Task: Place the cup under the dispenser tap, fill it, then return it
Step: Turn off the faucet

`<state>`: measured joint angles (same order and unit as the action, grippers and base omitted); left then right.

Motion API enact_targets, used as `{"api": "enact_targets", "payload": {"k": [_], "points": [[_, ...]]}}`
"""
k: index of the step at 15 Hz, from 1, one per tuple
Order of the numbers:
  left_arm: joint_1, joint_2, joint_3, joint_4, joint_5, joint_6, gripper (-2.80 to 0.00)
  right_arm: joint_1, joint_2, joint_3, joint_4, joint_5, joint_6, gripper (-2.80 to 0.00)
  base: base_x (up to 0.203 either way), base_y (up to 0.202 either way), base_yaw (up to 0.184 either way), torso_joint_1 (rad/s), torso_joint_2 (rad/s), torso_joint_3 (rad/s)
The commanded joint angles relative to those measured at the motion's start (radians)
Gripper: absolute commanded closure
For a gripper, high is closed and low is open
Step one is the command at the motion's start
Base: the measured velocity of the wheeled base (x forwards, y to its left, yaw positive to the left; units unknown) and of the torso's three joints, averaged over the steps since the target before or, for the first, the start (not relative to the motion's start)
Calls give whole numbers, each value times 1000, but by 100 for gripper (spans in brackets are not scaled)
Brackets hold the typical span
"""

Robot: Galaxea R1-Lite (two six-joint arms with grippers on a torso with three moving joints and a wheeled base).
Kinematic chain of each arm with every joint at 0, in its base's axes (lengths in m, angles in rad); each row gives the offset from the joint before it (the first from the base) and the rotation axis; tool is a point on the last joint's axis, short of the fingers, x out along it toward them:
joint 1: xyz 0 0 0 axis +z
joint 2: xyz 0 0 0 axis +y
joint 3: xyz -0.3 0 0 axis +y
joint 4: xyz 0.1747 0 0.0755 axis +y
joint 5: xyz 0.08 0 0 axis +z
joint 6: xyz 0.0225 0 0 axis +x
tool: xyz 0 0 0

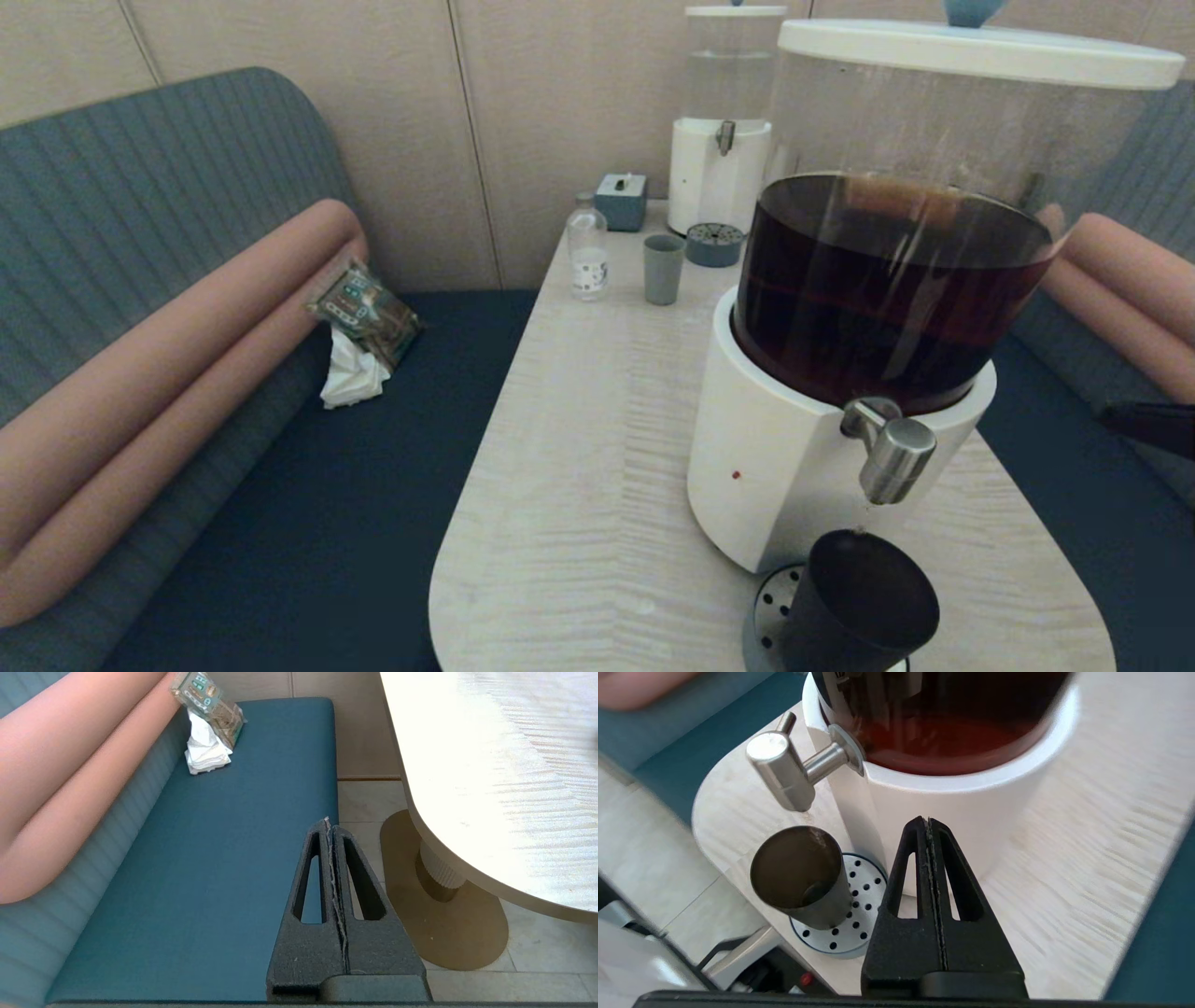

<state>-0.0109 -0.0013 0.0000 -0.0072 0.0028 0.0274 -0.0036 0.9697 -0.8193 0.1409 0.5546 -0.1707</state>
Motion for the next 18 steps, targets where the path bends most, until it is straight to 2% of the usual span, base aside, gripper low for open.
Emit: {"api": "enact_targets", "payload": {"k": [1,4,6,9,10,12,15,18], "points": [[0,0,0,0,0,0,0,-7,-94,20,-1,-10,6,0,0,0,0,0,0,0],[0,0,0,0,0,0,0,-10,-197,35,1,-68,40,0,0,0,0,0,0,0],[0,0,0,0,0,0,0,-10,-264,66,-1,-166,50,0,0,0,0,0,0,0],[0,0,0,0,0,0,0,-10,-378,103,-21,-265,89,0,0,0,0,0,0,0],[0,0,0,0,0,0,0,-10,-416,122,-60,-311,103,0,0,0,0,0,0,0],[0,0,0,0,0,0,0,-25,-478,185,-223,-395,113,0,0,0,0,0,0,0],[0,0,0,0,0,0,0,-66,-562,279,-352,-414,105,0,0,0,0,0,0,0],[0,0,0,0,0,0,0,-73,-640,328,-360,-416,101,0,0,0,0,0,0,0]]}}
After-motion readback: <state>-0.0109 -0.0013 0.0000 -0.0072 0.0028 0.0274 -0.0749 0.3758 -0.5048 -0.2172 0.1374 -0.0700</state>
